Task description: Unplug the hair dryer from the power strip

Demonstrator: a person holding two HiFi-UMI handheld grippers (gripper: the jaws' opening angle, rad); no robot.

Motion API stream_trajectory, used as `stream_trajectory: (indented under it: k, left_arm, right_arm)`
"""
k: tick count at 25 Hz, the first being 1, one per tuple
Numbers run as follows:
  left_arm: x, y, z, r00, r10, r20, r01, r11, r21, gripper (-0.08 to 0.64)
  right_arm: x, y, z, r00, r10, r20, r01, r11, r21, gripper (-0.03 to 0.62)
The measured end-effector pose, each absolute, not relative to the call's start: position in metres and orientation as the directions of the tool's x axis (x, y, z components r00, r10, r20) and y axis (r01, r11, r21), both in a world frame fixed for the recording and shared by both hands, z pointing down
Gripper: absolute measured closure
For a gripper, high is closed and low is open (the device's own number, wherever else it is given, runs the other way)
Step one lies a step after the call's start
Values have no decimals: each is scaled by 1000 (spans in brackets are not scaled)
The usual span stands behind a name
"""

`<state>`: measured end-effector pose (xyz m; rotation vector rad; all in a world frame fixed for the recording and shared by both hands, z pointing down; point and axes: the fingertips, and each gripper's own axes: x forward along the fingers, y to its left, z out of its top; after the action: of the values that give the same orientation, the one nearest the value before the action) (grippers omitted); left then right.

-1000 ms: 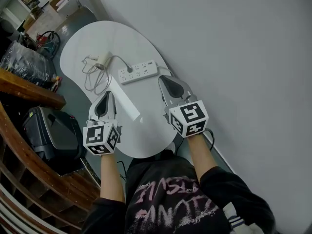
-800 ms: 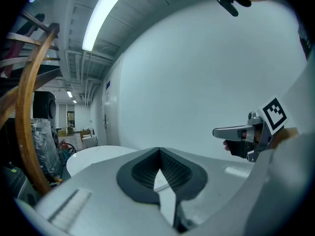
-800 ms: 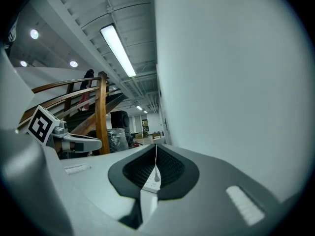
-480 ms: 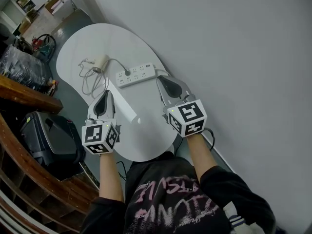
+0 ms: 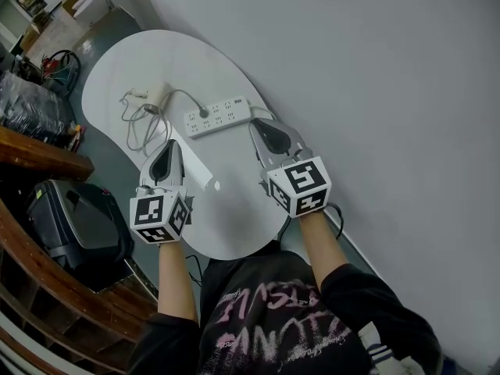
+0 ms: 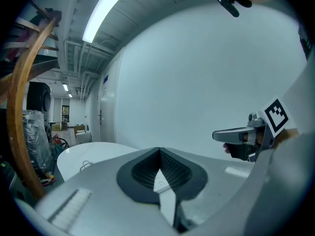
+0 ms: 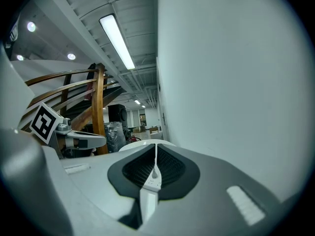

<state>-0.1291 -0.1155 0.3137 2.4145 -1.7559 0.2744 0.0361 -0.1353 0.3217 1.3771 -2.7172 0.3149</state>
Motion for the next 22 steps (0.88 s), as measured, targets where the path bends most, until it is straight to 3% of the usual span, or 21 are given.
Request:
stream_trajectory:
  k: [22]
  left_arm:
    - [-156, -164, 369, 359, -883, 303, -933, -347, 93, 560]
  right_arm:
    - [-1, -174, 376, -565, -780, 271, -825, 535, -182, 572]
